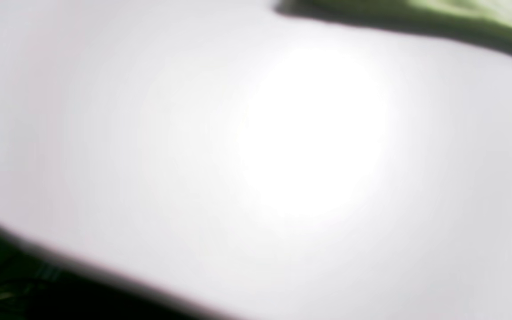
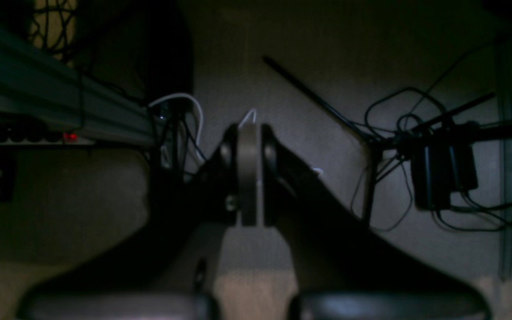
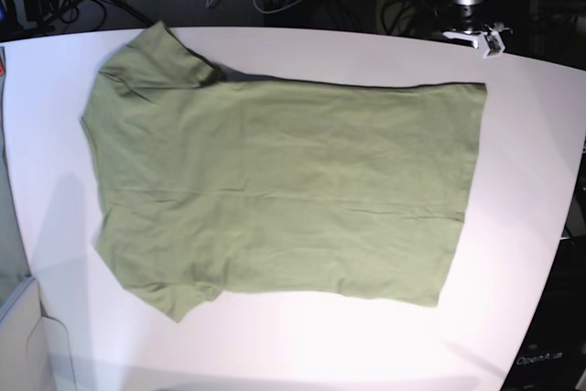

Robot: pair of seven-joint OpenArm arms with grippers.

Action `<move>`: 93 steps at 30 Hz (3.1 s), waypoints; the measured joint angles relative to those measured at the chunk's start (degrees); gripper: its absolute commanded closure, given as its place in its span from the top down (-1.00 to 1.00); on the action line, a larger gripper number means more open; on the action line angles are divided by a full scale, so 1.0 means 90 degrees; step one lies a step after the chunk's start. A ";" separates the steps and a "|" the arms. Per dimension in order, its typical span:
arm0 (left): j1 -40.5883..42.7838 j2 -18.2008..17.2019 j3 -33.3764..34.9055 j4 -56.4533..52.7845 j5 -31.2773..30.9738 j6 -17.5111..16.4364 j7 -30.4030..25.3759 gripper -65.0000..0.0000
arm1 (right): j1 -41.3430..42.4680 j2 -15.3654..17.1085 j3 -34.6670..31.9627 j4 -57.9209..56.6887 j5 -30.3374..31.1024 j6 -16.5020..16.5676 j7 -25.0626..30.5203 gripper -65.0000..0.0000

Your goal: Fold the T-shirt properly

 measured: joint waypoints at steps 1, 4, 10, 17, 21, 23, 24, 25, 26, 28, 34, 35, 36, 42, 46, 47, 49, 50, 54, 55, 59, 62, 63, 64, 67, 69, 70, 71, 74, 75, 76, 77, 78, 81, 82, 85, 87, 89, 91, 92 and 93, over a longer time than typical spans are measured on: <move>0.0000 0.0002 0.0000 0.0000 -0.0002 0.0000 -0.0010 -0.98 | 0.0017 0.0007 0.0000 0.0005 -0.0002 0.0000 0.0061 -1.00; 0.0017 0.0000 0.0000 0.0000 -0.0005 0.0012 0.0005 -0.98 | 0.0029 0.0068 0.0017 0.0010 0.0002 -0.0002 0.0046 -1.00; 0.0107 0.0019 0.0294 0.0000 0.0070 0.0000 0.1005 -0.98 | -0.0005 0.0107 0.0012 0.0010 0.0000 -0.0002 0.0039 -1.00; 0.0940 0.0262 0.0299 0.0002 0.0153 0.0000 0.2344 -0.98 | 0.0036 0.0138 0.0015 0.0012 0.0007 -0.0002 0.0049 -1.00; 0.1401 0.0316 0.0299 0.0005 0.0141 -0.0010 0.2562 -0.98 | 0.0034 0.0104 0.0012 0.0010 0.0002 0.0000 0.0022 -1.00; 0.1404 0.0279 0.0299 0.0005 0.0097 -0.0005 0.2492 -0.98 | 0.0032 0.0114 0.0012 0.0010 0.0007 0.0000 0.0022 -1.00; 0.1394 0.0277 0.0299 0.0007 0.0083 -0.0007 0.2489 -0.98 | 0.0032 0.0126 0.0012 0.0005 0.0002 0.0000 0.0017 -1.00; 0.1382 0.0282 0.0299 0.0019 0.0078 -0.0010 0.2482 -0.98 | 0.0032 0.0126 0.0012 0.0005 0.0010 -0.0002 0.0017 -1.00; 0.1377 0.0289 0.0299 0.0017 0.0078 -0.0010 0.2475 -0.98 | 0.0034 0.0124 0.0012 0.0005 0.0010 -0.0002 0.0019 -1.00; 0.1365 0.0287 0.0299 0.0019 0.0085 -0.0010 0.2465 -0.98 | 0.0068 0.0109 0.0012 0.0007 0.0002 -0.0002 0.0029 -1.00; 0.1656 0.0289 0.0299 0.0007 0.0129 -0.0012 0.2062 -0.98 | 0.0049 0.0119 0.0019 0.0010 0.0005 -0.0002 0.0044 -1.00; 0.1761 0.0296 0.0299 0.0022 0.0138 -0.0015 0.1671 -0.98 | 0.0051 0.0119 0.0019 0.0012 0.0007 0.0000 0.0063 -1.00; 0.1843 0.0296 0.0299 0.0024 0.0131 -0.0005 0.1367 -0.98 | 0.0051 0.0121 0.0019 0.0012 0.0005 -0.0002 0.0141 -1.00; 0.2232 0.0355 0.0299 0.0007 0.0129 -0.0017 0.0163 -0.98 | -0.0070 0.0121 0.0032 0.0012 0.0032 -0.0002 0.0685 -1.00; 0.2137 0.0367 0.0291 0.0019 0.0121 -0.0066 -0.0330 -0.98 | -0.0333 0.0121 0.0032 0.0012 0.0032 -0.0002 0.0945 -1.00; 0.2062 0.0357 0.0284 0.0012 0.0121 -0.0063 -0.0274 -0.98 | -0.0384 0.0124 0.0032 0.0010 0.0029 -0.0002 0.0947 -1.00; 0.1938 0.0355 0.0284 0.0012 0.0121 -0.0070 -0.0304 -0.98 | -0.0430 0.0138 0.0032 0.0012 0.0029 0.0000 0.0947 -1.00; 0.1894 0.0355 0.0277 0.0027 0.0129 -0.0085 -0.0304 -0.98 | -0.0427 0.0160 0.0032 0.0012 0.0027 -0.0002 0.0945 -1.00; 0.1914 0.0330 0.0274 0.0017 0.0126 -0.0090 -0.0301 -0.98 | -0.0515 0.0206 0.0177 0.0257 0.0121 -0.0002 0.0942 -1.00; 0.1928 0.0333 0.0274 0.0017 0.0121 -0.0085 -0.0304 -0.98 | -0.0580 0.0206 0.0194 0.0374 0.0168 -0.0002 0.0964 -1.00; 0.1919 0.0350 0.0272 0.0012 0.0121 -0.0087 -0.0304 -0.98 | -0.0930 0.0226 0.0192 0.0920 0.0172 -0.0002 0.0950 -1.00; 0.1904 0.0330 0.0272 0.0012 0.0126 -0.0087 -0.0299 -0.98 | -0.1139 0.0223 0.0189 0.1321 0.0172 0.0000 0.0945 -1.00; 0.1904 0.0321 0.0272 0.0012 0.0121 -0.0087 -0.0301 -0.98 | -0.1200 0.0221 0.0189 0.1440 0.0172 -0.0002 0.0959 -1.00; 0.1906 0.0311 0.0272 0.0012 0.0124 -0.0087 -0.0301 -0.98 | -0.1246 0.0211 0.0189 0.1537 0.0177 -0.0002 0.0957 -1.00; 0.1906 0.0299 0.0272 0.0012 0.0124 -0.0090 -0.0304 -0.98 | -0.1362 0.0204 0.0189 0.1729 0.0172 0.0000 0.0945 -1.00; 0.1936 0.0306 0.0272 0.0015 0.0124 -0.0095 -0.0311 -0.98 | -0.1426 0.0197 0.0189 0.1778 0.0172 -0.0002 0.0952 -1.00; 0.1970 0.0304 0.0272 0.0022 0.0124 -0.0112 -0.0306 -0.98 | -0.1438 0.0194 0.0189 0.1773 0.0168 0.0000 0.0942 -1.00; 0.2008 0.0301 0.0272 0.0024 0.0121 -0.0112 -0.0308 -0.98 | -0.1445 0.0192 0.0189 0.1773 0.0170 -0.0002 0.0942 -1.00; 0.2074 0.0304 0.0272 0.0012 0.0121 -0.0112 -0.0304 -0.98 | -0.1430 0.0192 0.0189 0.1775 0.0170 -0.0002 0.0947 -1.00; 0.2096 0.0304 0.0260 0.0012 0.0121 -0.0112 -0.0308 -0.98 | -0.1418 0.0192 0.0189 0.1775 0.0172 -0.0002 0.0947 -1.00; 0.2106 0.0304 0.0255 0.0017 0.0119 -0.0112 -0.0306 -0.98 | -0.1421 0.0192 0.0189 0.1773 0.0170 0.0000 0.0947 -1.00; 0.2120 0.0301 0.0248 0.0017 0.0117 -0.0109 -0.0306 -0.98 | -0.1421 0.0194 0.0189 0.1773 0.0170 -0.0002 0.0947 -1.00; 0.2152 0.0301 0.0238 0.0019 0.0119 -0.0107 -0.0311 -0.98 | -0.1426 0.0194 0.0189 0.1773 0.0170 -0.0002 0.0947 -1.00; 0.2324 0.0301 -0.0061 0.0024 0.0097 -0.0102 -0.0299 -0.98 | -0.1433 0.0192 0.0189 0.1773 0.0168 0.0000 0.0947 -1.00; 0.2392 0.0296 -0.0119 0.0024 0.0097 -0.0109 -0.0318 -0.98 | -0.1433 0.0192 0.0189 0.1773 0.0170 -0.0002 0.0947 -1.00; 0.2548 0.0304 -0.0185 0.0015 0.0100 -0.0109 -0.0304 -0.98 | -0.1430 0.0194 0.0177 0.1775 0.0170 -0.0002 0.0947 -1.00; 0.2577 0.0308 -0.0187 0.0012 0.0100 -0.0109 -0.0304 -0.98 | -0.1430 0.0192 0.0177 0.1773 0.0168 0.0000 0.0930 -1.00; 0.2562 0.0304 -0.0187 0.0012 0.0100 -0.0109 -0.0304 -0.98 | -0.1430 0.0194 0.0177 0.1773 0.0170 -0.0002 0.0886 -1.00; 0.2543 0.0304 -0.0187 0.0015 0.0102 -0.0109 -0.0306 -0.98 | -0.1418 0.0192 0.0177 0.1773 0.0170 -0.0002 0.0848 -1.00; 0.2540 0.0304 -0.0187 0.0017 0.0102 -0.0109 -0.0306 -0.98 | -0.1413 0.0192 0.0177 0.1773 0.0170 -0.0002 0.0852 -1.00; 0.2538 0.0284 -0.0187 0.0019 0.0129 -0.0112 -0.0304 -0.98 | -0.1399 0.0192 0.0177 0.1773 0.0165 0.0000 0.0850 -1.00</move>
